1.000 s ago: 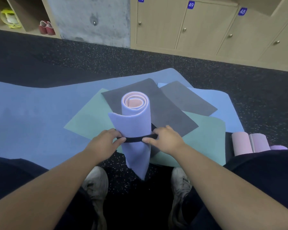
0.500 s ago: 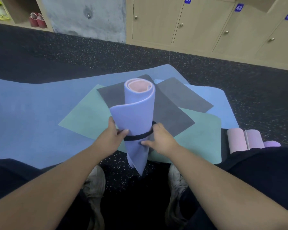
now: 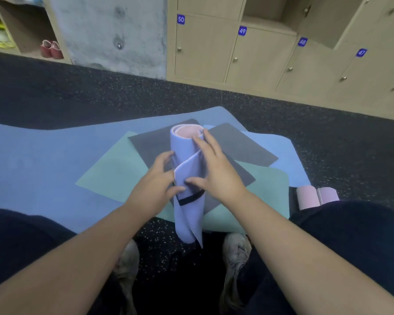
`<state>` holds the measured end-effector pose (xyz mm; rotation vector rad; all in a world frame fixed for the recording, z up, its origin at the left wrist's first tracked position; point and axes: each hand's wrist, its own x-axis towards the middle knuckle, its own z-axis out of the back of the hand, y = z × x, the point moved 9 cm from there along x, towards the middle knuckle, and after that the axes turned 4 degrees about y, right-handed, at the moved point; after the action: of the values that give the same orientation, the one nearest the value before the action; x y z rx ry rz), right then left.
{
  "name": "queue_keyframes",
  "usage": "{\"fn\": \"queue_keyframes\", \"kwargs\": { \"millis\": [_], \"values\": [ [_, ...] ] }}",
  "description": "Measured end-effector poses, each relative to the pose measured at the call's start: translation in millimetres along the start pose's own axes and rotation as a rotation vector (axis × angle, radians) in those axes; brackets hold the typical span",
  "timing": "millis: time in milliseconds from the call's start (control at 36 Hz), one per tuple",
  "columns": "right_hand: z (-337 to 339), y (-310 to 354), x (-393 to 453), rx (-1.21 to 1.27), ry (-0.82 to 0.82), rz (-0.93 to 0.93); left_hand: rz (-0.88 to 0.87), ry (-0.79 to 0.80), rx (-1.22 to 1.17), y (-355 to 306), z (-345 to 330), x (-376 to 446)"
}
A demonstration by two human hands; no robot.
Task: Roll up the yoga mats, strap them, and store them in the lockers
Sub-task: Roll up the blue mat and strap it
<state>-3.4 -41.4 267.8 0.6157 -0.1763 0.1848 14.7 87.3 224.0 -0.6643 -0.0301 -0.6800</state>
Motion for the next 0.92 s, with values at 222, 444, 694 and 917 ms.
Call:
{"fn": "queue_keyframes", "kwargs": {
  "millis": [222, 444, 694, 917],
  "values": [
    [17.8, 9.5, 3.2, -0.105, -0.043, 0.061, 0.025, 0.070, 0.072, -11.3, 1.8, 1.2],
    [4.8, 6.4, -12.1, -0.038, -0.007, 0.015, 0.109, 0.065, 0.007, -6.3, 6.4, 5.4],
    [5.3, 7.5, -13.3, 0.043, 0.010, -0.008, 0.217, -0.152, -0.253, -1.6, 35.4, 9.8],
    [-3.9, 15.3, -17.1, 0.027, 0.071, 0.000, -0.009, 0.149, 0.306, -27.7, 36.7, 20.8]
  ]
}}
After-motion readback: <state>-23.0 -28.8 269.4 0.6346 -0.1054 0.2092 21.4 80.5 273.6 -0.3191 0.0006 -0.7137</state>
